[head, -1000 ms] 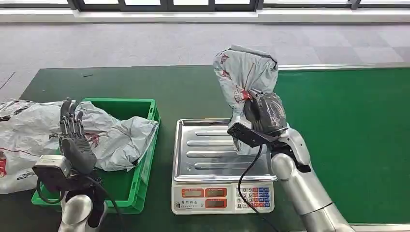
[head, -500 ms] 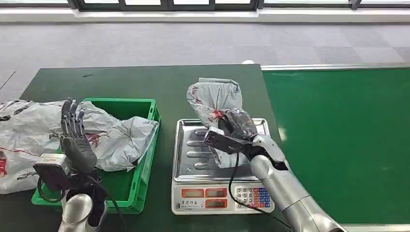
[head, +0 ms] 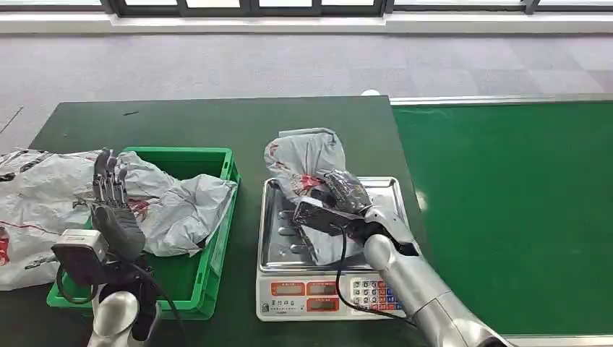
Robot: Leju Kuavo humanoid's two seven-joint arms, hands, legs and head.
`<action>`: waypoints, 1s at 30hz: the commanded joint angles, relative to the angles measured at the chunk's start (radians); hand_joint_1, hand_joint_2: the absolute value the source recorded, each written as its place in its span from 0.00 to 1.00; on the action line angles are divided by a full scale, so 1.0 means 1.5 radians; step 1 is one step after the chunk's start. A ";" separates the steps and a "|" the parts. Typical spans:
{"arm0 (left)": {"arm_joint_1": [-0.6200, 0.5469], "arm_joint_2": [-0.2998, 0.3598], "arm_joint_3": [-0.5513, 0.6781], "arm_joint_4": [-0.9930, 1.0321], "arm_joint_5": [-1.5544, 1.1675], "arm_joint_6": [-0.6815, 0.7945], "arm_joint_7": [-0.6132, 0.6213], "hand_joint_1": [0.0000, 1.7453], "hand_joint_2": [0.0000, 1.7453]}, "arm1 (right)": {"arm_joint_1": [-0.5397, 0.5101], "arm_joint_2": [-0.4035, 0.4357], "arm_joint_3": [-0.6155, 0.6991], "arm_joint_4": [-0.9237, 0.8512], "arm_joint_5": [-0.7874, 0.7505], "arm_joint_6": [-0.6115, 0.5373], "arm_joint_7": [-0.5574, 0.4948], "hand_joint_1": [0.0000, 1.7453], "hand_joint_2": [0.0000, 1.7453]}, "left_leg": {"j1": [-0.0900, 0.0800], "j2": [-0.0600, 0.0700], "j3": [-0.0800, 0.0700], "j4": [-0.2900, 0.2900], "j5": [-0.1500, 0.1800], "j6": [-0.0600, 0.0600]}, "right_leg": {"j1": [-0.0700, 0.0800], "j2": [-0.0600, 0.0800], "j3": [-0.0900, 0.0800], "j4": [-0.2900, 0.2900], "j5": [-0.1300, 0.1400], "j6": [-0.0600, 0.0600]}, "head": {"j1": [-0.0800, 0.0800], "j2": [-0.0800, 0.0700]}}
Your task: Moved the parcel from conveyor to table for the left to box.
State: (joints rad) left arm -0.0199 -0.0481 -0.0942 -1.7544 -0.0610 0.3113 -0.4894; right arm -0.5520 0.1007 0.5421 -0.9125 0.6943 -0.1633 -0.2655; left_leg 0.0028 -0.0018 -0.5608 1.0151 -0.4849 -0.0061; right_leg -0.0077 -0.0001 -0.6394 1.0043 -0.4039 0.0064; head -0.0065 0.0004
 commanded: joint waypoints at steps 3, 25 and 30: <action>0.004 -0.010 -0.005 -0.006 -0.013 0.004 0.023 0.00 0.00 | 0.010 -0.005 0.021 -0.016 -0.085 0.027 -0.032 0.00 1.00 | 0.000 0.000 0.000 -0.001 0.001 0.000 | 0.000 0.000 0.001 -0.001 0.001 0.000 | 0.000 0.000; 0.008 0.009 -0.090 -0.013 -0.180 0.020 0.120 0.00 0.00 | 0.305 -0.090 -0.077 -0.572 -0.018 -0.211 -0.082 0.00 1.00 | 0.000 -0.004 -0.001 0.000 0.000 0.000 | 0.000 -0.004 0.000 -0.001 -0.001 0.000 | 0.000 0.000; -0.034 0.000 -0.107 0.044 -0.204 -0.001 0.136 0.00 0.00 | 0.349 -0.102 -0.079 -0.613 -0.006 -0.253 -0.094 0.00 1.00 | -0.001 -0.005 0.000 -0.001 0.000 0.001 | 0.000 -0.006 0.001 -0.002 -0.001 0.001 | 0.000 0.000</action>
State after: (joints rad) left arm 0.0258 -0.0713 -0.1607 -1.8329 -0.3355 0.3204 -0.3074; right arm -0.1480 0.0049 0.5001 -1.6359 0.6707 -0.5068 -0.3991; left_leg 0.0024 -0.0043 -0.5621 1.0152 -0.4861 -0.0052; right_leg -0.0077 -0.0031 -0.6399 1.0031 -0.4054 0.0068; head -0.0065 0.0004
